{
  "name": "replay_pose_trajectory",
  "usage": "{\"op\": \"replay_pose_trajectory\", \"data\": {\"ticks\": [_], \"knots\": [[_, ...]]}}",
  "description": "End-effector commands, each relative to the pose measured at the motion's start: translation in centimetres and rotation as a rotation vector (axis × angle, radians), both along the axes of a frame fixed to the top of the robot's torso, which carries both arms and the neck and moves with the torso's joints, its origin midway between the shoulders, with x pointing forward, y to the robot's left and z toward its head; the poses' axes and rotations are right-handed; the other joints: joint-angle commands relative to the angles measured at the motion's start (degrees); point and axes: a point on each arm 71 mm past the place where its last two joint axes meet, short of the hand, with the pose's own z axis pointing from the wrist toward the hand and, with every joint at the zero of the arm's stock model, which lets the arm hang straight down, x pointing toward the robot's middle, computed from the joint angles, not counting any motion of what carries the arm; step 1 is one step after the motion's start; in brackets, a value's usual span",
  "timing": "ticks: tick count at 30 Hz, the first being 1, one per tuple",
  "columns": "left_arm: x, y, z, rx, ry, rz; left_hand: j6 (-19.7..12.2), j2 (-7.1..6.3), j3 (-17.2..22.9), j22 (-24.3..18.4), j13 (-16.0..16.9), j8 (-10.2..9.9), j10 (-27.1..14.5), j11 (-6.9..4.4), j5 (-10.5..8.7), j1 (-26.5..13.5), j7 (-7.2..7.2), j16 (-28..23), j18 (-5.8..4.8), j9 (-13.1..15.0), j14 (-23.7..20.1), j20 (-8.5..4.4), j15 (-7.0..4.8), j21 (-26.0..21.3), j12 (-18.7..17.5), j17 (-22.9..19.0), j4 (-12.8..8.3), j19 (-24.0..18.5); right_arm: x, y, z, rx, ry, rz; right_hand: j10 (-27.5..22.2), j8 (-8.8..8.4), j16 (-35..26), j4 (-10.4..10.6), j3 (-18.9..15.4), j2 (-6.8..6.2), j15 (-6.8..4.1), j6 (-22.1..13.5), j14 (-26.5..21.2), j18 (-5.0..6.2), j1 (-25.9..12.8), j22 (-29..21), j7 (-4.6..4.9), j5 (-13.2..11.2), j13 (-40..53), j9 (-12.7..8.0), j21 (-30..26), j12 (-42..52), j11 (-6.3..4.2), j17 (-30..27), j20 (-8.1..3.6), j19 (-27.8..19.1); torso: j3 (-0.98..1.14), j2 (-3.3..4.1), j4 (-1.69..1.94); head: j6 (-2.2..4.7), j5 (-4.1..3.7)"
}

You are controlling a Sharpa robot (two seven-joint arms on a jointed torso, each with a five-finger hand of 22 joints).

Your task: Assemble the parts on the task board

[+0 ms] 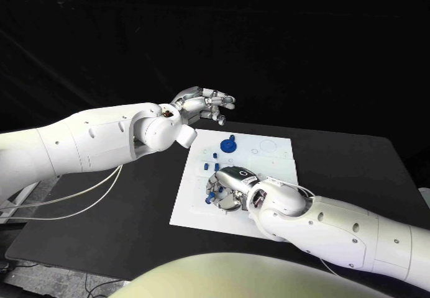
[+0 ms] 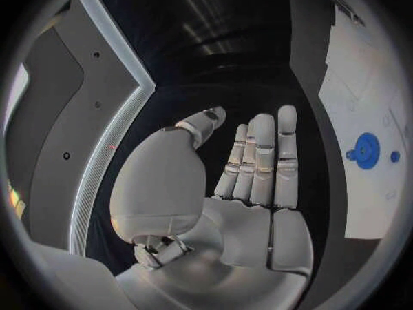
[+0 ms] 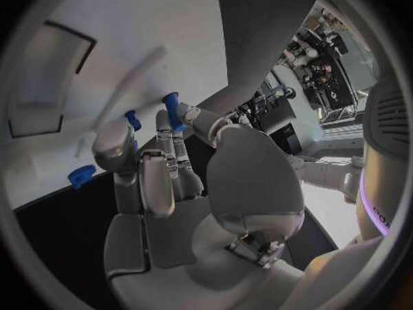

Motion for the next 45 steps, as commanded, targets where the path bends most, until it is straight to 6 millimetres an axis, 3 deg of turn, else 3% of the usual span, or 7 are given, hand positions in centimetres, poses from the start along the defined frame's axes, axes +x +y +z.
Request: {"op": "replay_pose_trajectory", "data": {"ticks": [1, 7, 17, 34, 38, 43, 45], "knots": [[-0.1, -0.3, 0.1, -0.006, -0.003, -0.020, -0.31, 0.42, -0.23, -0.08, 0.09, 0.26, -0.33, -0.16, 0.23, -0.05, 0.03, 0.30, 0.53, 0.00, -0.37, 0.05, 0.12, -0.35, 0.13, -0.08, 0.18, 0.54, -0.2, 0.0, -0.5, -0.050, 0.004, 0.021, 0.31, 0.13, 0.29, 0.07, 0.29, 0.09, -0.27, 0.30, 1.38, -0.52, -0.07, -0.09, -0.03, 0.09, 0.07, 1.84, -0.29, -0.33, 0.09, -0.15, -0.13, 0.07, 0.00, 0.00, 0.00, 0.00, -0.02], [-0.1, -0.3, 0.1, -0.005, -0.002, -0.021, -0.31, 0.42, -0.23, -0.08, 0.09, 0.26, -0.33, -0.16, 0.23, -0.05, 0.03, 0.30, 0.53, 0.00, -0.37, 0.05, 0.12, -0.35, 0.13, -0.08, 0.18, 0.54, -0.3, 0.1, -0.5, -0.037, 0.000, 0.026, -0.59, -0.46, 0.55, 0.17, 0.04, -0.92, 0.05, -1.17, 1.44, -0.50, -0.81, -0.19, 0.38, 0.00, 0.11, 1.96, -0.76, -1.17, 0.50, 0.54, 0.05, -0.17, -0.03, -0.04, 0.02, 0.00, -0.04], [-0.1, -0.2, 0.1, -0.004, 0.000, -0.021, -0.37, 0.39, -0.28, -0.09, 0.09, 0.33, -0.58, -0.13, 0.18, -0.05, 0.05, 0.32, 0.52, -0.01, -0.47, 0.07, 0.15, -0.42, 0.21, -0.12, 0.19, 0.51, -0.3, -0.3, 0.0, 0.007, -0.030, 0.007, -2.27, -4.19, 0.54, 0.43, -1.91, -5.08, 1.02, -7.75, 1.14, -0.31, -3.12, -0.43, 1.81, 1.70, 0.54, 0.60, -1.85, -2.05, 1.56, -0.06, 1.02, -0.60, -0.05, -0.05, -0.02, 0.00, -0.14], [0.0, 0.0, 0.0, -0.001, 0.001, -0.017, -0.44, 0.37, -0.31, -0.10, 0.09, 0.38, -0.81, -0.10, 0.15, -0.01, 0.07, 0.32, 0.51, -0.02, -0.59, 0.09, 0.19, -0.49, 0.27, -0.15, 0.17, 0.45, -1.2, -3.1, 2.7, 0.145, -0.093, -0.052, -1.56, -4.53, 0.75, 0.48, -2.44, -5.39, 0.82, -8.45, 1.23, -0.38, -3.08, -0.17, 1.72, 2.02, 1.05, 0.28, -1.45, -1.53, 1.32, 0.34, 0.92, -0.34, -0.02, -0.35, -0.15, 0.00, -1.03], [-0.1, 0.0, -0.2, 0.001, 0.004, -0.018, -0.44, 0.37, -0.31, -0.10, 0.09, 0.38, -0.81, -0.10, 0.15, -0.01, 0.07, 0.32, 0.51, -0.02, -0.59, 0.09, 0.19, -0.49, 0.27, -0.15, 0.17, 0.45, -0.4, -5.5, 4.0, 0.204, -0.049, -0.129, 0.76, -3.63, 0.93, 0.94, -2.58, -4.82, 0.61, -6.66, 1.32, -0.48, -2.99, 0.17, 1.69, 2.50, 1.92, 0.51, -0.89, -0.19, 1.01, 0.59, 0.76, 0.02, -0.06, -0.54, -0.21, 0.00, -1.80], [-0.1, 0.2, -0.3, 0.006, 0.006, -0.012, -0.44, 0.37, -0.31, -0.10, 0.09, 0.38, -0.81, -0.10, 0.15, -0.01, 0.07, 0.32, 0.51, -0.02, -0.59, 0.09, 0.19, -0.49, 0.27, -0.15, 0.17, 0.45, 1.6, -10.9, 4.9, 0.213, 0.159, -0.324, 8.08, -1.95, 1.75, 4.88, -6.69, -4.86, -1.20, -4.72, 1.90, -0.66, -7.22, 0.86, -0.27, 2.50, 6.95, 2.19, 0.37, 6.29, -1.31, 2.28, -0.69, 1.00, -0.24, -0.99, -0.66, 0.00, -2.40], [-0.1, 0.3, -0.3, 0.007, 0.006, -0.010, -0.44, 0.37, -0.31, -0.10, 0.09, 0.38, -0.81, -0.10, 0.15, -0.01, 0.07, 0.32, 0.51, -0.02, -0.59, 0.09, 0.19, -0.49, 0.27, -0.15, 0.17, 0.45, 1.9, -12.7, 5.0, 0.203, 0.215, -0.380, 7.45, -0.47, 2.40, 6.23, -9.51, -5.24, -2.30, -4.95, 2.23, -0.85, -7.87, 1.26, -1.46, 3.20, 15.55, 5.14, 1.05, 15.19, -2.43, 3.78, -2.02, 1.76, -0.27, -1.15, -0.86, 0.00, -2.66]]}}
